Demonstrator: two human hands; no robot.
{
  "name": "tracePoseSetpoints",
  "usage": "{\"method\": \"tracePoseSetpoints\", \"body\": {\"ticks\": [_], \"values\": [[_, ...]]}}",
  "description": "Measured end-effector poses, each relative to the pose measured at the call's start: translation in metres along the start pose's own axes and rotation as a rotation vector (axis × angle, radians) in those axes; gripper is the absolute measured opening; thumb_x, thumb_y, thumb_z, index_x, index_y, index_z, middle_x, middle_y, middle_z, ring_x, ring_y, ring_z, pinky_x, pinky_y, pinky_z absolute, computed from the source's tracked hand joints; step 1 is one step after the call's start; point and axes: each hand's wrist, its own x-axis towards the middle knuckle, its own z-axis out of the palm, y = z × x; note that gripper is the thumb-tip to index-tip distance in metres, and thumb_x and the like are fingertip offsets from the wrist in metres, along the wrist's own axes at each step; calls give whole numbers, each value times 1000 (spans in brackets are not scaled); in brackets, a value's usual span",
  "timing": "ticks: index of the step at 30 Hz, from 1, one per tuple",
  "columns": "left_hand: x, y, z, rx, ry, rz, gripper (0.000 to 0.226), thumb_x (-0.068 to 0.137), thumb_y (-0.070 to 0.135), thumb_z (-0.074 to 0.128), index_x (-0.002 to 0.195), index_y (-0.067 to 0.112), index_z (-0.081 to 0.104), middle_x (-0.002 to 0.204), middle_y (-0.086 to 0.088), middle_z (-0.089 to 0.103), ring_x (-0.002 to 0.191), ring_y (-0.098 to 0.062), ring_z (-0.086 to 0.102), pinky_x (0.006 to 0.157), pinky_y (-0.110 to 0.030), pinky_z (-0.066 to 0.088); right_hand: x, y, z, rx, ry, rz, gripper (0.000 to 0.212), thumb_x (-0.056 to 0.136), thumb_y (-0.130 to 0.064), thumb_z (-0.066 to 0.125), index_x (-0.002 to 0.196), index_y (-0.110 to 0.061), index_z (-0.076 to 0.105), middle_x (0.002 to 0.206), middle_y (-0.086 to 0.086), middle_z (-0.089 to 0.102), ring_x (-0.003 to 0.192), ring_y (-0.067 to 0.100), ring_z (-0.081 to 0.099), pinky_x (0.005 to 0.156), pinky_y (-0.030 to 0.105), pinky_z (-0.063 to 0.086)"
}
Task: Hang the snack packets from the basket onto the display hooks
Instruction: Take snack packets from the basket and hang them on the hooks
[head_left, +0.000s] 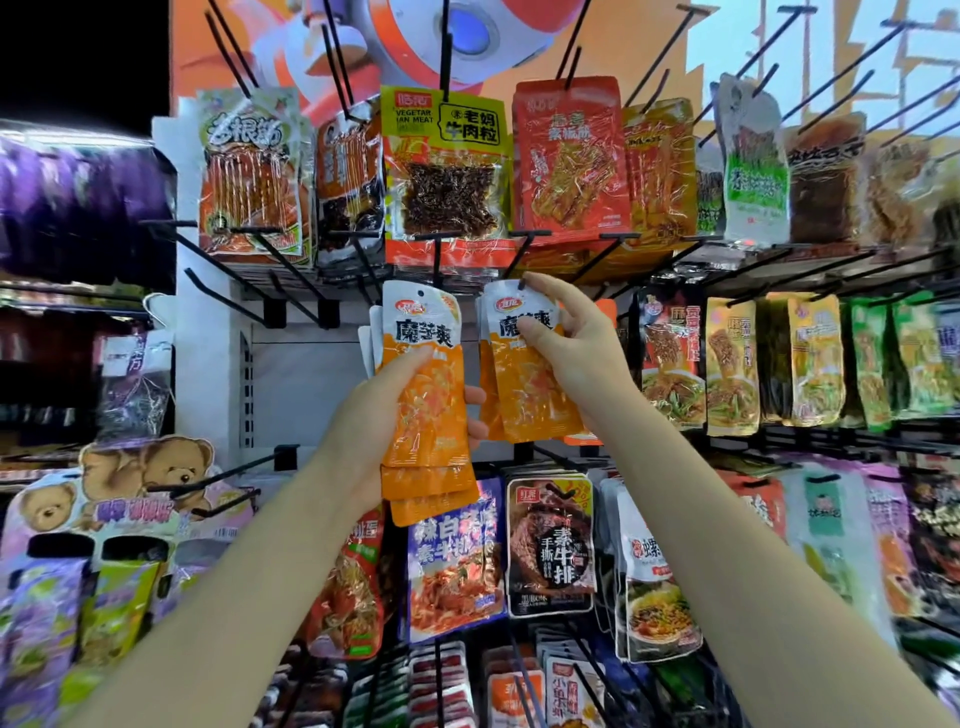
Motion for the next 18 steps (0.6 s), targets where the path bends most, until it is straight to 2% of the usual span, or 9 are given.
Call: {"method": "tracePoseSetpoints", "body": {"ticks": [3, 5, 7, 9, 11, 13, 15, 16, 18], "values": [[-1, -1, -4, 32, -5, 19, 35, 101, 38, 52, 120, 11, 65, 106, -17, 75, 81, -34, 75, 65, -39, 62, 1, 7, 2, -99, 25, 60, 34, 96, -24, 68, 128, -35, 64, 122, -11, 59, 122, 20, 51, 102, 42, 47], [-2, -1, -5, 37, 5, 27, 36, 97, 37, 57, 119, 10, 66, 107, -16, 76, 87, -34, 76, 65, -41, 63, -1, 7, 2, -243, 79, 17, 27, 98, -22, 65, 124, -22, 69, 109, -4, 52, 105, 18, 52, 87, 25, 44], [-2, -1, -5, 22, 40, 25, 35, 91, 35, 63, 116, 11, 68, 102, -15, 77, 86, -32, 76, 64, -41, 63, -8, 0, 3, -336, 182, -74, 20, 99, -23, 63, 113, -14, 73, 108, 5, 50, 94, 15, 52, 74, 10, 38], [1, -2, -4, 5, 105, 38, 34, 83, 34, 70, 110, 14, 69, 94, -12, 78, 79, -28, 77, 61, -40, 63, -16, -8, 5, -319, 204, -128, 29, 102, -27, 58, 99, -2, 74, 98, 15, 59, 87, 20, 55, 69, 16, 40], [5, -4, -1, 11, 157, 56, 39, 73, 35, 76, 106, 16, 72, 90, -10, 79, 78, -25, 77, 64, -40, 63, -25, -18, 10, -204, 58, -68, 44, 102, -35, 56, 94, 6, 70, 88, 28, 63, 78, 35, 58, 65, 31, 41], [8, -5, 4, 41, 173, 66, 39, 70, 38, 78, 102, 18, 73, 89, -9, 79, 78, -26, 77, 67, -41, 63, -32, -27, 16, -117, -104, 39, 48, 98, -43, 60, 87, 4, 65, 76, 23, 62, 65, 28, 56, 60, 29, 44], [10, -6, 9, 68, 168, 56, 36, 77, 42, 77, 102, 17, 73, 89, -9, 79, 79, -26, 77, 68, -40, 63, -35, -27, 21, -40, -160, 108, 38, 94, -39, 67, 84, -3, 62, 67, 7, 56, 61, 14, 56, 56, 23, 46], [12, -6, 10, 78, 166, 45, 36, 82, 44, 75, 104, 16, 73, 90, -8, 79, 79, -26, 77, 69, -40, 63, -35, -25, 21, 16, -151, 134, 34, 93, -36, 70, 88, -3, 65, 70, 3, 62, 64, 13, 61, 58, 25, 52], [14, -6, 9, 88, 162, 20, 35, 89, 46, 70, 105, 15, 73, 90, -8, 79, 79, -25, 77, 70, -39, 61, -31, -19, 18, 140, -108, 194, 20, 95, -29, 69, 103, -11, 70, 90, 4, 75, 82, 21, 73, 75, 41, 62]]}}
